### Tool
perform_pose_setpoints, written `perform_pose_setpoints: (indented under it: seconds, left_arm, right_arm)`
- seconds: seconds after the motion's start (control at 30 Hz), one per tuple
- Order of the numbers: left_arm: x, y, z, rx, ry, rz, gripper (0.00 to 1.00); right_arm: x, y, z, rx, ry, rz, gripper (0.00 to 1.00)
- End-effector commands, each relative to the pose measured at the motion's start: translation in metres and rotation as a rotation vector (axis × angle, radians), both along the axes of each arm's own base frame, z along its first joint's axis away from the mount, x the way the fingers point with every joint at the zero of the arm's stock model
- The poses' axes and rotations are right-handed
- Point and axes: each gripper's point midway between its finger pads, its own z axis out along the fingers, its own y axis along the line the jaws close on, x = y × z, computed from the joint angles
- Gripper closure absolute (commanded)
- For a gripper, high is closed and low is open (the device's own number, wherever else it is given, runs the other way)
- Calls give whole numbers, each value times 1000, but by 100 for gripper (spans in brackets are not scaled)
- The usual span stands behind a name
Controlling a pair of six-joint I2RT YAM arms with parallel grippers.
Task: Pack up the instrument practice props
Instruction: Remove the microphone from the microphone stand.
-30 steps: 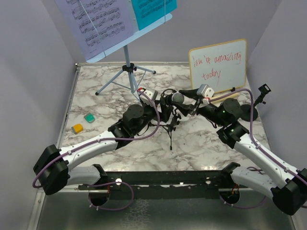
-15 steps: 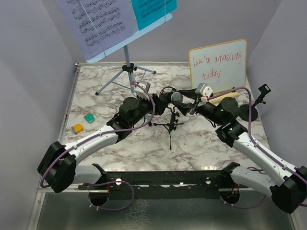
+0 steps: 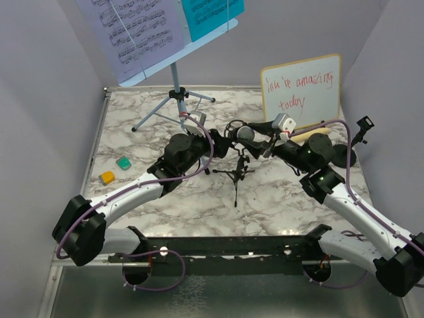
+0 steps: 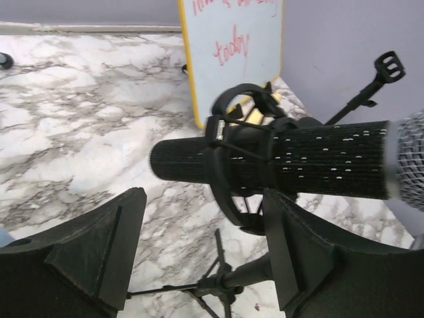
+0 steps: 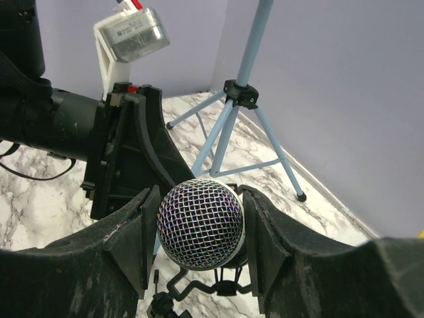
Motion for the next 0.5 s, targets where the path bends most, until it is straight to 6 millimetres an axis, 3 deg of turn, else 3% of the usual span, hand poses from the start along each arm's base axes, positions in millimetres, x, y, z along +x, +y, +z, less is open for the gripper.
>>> perform_pose_setpoints:
  seconds: [0.0, 0.23, 0.47]
  left_arm:
    - [16, 31, 1, 131, -84, 105, 21]
    - [-10, 31, 33, 308, -446, -58, 16]
    - [-45, 3, 52, 393, -772, -320, 16]
  right_arm:
    - [-12, 0, 44, 76, -95, 31, 99]
    - [-6, 2, 35, 64, -82, 20, 100]
    - [-2, 2, 32, 60, -58, 8, 100]
